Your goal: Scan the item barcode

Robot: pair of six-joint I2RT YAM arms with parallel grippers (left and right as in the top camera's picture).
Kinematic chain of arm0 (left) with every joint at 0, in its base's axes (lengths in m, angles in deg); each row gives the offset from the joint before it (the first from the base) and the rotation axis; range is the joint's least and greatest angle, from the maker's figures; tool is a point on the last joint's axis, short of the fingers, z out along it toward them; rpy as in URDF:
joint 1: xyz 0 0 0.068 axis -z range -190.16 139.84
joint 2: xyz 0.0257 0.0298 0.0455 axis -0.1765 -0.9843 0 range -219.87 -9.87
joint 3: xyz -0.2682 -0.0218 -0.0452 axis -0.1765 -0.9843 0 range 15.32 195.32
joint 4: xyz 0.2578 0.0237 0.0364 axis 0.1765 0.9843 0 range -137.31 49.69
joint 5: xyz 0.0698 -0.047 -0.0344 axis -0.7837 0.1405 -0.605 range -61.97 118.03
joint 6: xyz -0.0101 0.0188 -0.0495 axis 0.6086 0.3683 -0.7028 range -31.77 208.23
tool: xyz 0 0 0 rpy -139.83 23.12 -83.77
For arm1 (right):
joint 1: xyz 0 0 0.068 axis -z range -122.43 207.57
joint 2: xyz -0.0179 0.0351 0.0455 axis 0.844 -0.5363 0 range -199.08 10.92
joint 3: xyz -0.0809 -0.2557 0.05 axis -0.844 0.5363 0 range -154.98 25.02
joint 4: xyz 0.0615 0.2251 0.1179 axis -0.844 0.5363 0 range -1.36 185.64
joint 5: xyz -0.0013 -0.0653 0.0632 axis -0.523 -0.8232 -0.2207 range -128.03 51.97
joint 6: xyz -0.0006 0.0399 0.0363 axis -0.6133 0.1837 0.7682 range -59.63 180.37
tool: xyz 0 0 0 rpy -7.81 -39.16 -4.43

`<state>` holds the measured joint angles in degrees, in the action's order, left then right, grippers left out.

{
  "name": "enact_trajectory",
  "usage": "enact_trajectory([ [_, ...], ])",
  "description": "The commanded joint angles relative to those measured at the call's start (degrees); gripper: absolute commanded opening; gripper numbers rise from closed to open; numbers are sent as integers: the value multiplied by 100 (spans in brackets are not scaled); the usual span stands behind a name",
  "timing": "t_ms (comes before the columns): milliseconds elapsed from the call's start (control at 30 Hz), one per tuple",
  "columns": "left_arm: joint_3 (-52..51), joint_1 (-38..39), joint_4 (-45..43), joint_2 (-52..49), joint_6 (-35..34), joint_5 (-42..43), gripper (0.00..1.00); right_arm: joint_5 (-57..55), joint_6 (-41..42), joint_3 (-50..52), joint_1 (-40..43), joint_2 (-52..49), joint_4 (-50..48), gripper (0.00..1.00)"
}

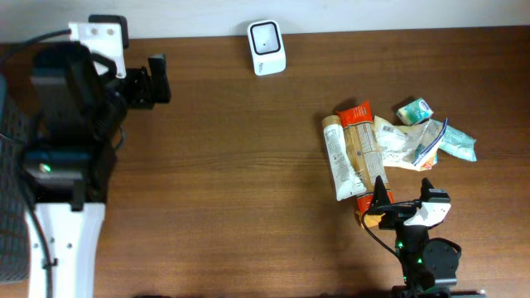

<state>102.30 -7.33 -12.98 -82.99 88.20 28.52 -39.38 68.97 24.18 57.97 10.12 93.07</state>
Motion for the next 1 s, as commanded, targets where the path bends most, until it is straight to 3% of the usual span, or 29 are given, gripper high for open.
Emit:
enact_trajectory([
  [0,-1338,0,-1025,739,98,-201,99,37,-20,52,37,61,15,99],
  [267,-4201,0,-3051,2282,485,-197,99,37,-20,52,37,59,15,99],
  [500,-6489,-304,-4072,4100,706,-175,99,37,-20,52,37,59,15,99],
  [633,-7613,-343,-4118,5501,1340,44,99,35,-20,52,37,61,15,98],
  [833,-8467,-345,-4061,6655,1958,293,99,37,-20,52,37,59,15,99],
  [967,-8651,-468,-3331,7278,2079,271,99,37,-20,52,37,59,15,99],
])
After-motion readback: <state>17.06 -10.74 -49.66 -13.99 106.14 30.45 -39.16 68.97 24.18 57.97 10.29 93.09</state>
